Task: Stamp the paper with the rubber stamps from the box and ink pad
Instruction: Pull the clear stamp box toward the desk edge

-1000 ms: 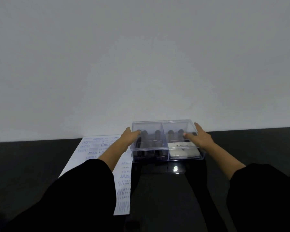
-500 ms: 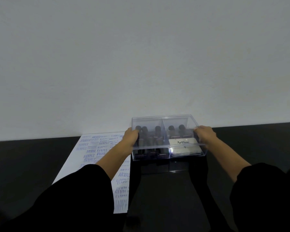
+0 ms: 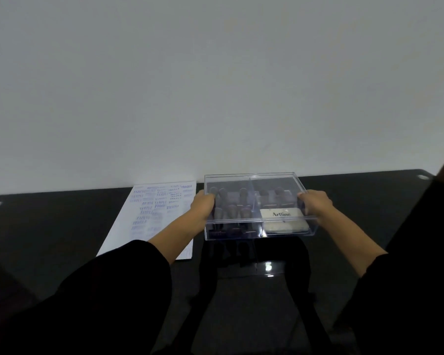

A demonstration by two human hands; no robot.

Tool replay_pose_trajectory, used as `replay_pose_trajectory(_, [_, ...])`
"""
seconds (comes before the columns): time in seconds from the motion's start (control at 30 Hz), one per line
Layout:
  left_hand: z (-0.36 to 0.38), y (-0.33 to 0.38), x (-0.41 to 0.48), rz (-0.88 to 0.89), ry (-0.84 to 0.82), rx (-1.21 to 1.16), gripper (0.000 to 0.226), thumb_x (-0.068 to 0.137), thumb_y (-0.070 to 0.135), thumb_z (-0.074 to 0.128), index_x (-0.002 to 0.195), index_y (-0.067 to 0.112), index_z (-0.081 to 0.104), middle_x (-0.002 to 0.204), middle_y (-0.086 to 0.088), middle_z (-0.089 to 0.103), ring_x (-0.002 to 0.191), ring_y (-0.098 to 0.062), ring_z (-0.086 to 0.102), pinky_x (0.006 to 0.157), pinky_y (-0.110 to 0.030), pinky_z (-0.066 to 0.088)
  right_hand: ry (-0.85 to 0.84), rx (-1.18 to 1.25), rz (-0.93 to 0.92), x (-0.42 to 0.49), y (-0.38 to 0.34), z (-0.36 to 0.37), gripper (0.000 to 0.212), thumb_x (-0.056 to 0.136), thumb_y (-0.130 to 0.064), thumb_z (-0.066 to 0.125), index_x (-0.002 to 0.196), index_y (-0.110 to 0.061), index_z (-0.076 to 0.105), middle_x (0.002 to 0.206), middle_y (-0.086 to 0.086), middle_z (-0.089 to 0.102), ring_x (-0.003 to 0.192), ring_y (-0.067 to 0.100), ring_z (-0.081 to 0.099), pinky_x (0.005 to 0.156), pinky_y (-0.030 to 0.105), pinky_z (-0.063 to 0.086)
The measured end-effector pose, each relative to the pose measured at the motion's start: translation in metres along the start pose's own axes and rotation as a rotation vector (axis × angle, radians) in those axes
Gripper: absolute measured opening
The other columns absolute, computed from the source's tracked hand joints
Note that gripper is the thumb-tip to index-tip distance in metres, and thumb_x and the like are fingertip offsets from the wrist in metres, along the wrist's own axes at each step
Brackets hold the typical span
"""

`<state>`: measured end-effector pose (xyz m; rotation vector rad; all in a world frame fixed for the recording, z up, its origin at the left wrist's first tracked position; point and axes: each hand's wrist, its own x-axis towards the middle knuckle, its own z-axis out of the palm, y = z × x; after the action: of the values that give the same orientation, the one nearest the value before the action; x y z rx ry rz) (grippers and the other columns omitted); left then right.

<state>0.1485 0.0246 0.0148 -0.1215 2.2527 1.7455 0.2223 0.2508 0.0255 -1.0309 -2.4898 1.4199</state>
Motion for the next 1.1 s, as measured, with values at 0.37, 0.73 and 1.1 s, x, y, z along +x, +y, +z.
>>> replay_pose_trajectory(0.37, [0.016,-0.023,-0.069,-0.006,-0.038,-0.025,0.036,0.094,0.024,0.039,0.124,0.011,0.051,0.12,-0.012,0.059,0.106,-0.031,0.056,0.098,-0.045,0.047,0.032,-0.012,0.02,-0.061,0.032,-0.033,0.012,0.084,-0.003,0.048,0.088,-0.005,0.059,0.093,0.012,0.053,0.07,0.02,0.045,0.057,0.027,0.036])
replay_pose_trajectory(0.73, [0.034,-0.039,-0.08,0.022,-0.021,-0.005,0.035,0.099,0.026,0.033,0.127,0.011,0.048,0.123,-0.014,0.057,0.104,-0.028,0.055,0.093,-0.038,0.047,0.076,0.021,0.037,-0.069,0.061,-0.037,0.013,0.085,-0.009,0.05,0.081,-0.008,0.062,0.086,0.013,0.057,0.077,0.025,0.049,0.062,0.028,0.037])
replay_pose_trajectory(1.1, [0.027,-0.051,-0.069,-0.015,-0.023,-0.018,0.03,0.096,0.024,0.036,0.12,0.014,0.051,0.116,-0.014,0.06,0.105,-0.033,0.059,0.096,-0.046,0.048,0.053,-0.051,0.007,-0.051,0.057,-0.022,0.014,0.083,-0.005,0.05,0.072,-0.007,0.057,0.085,0.011,0.055,0.064,0.017,0.041,0.051,0.022,0.032])
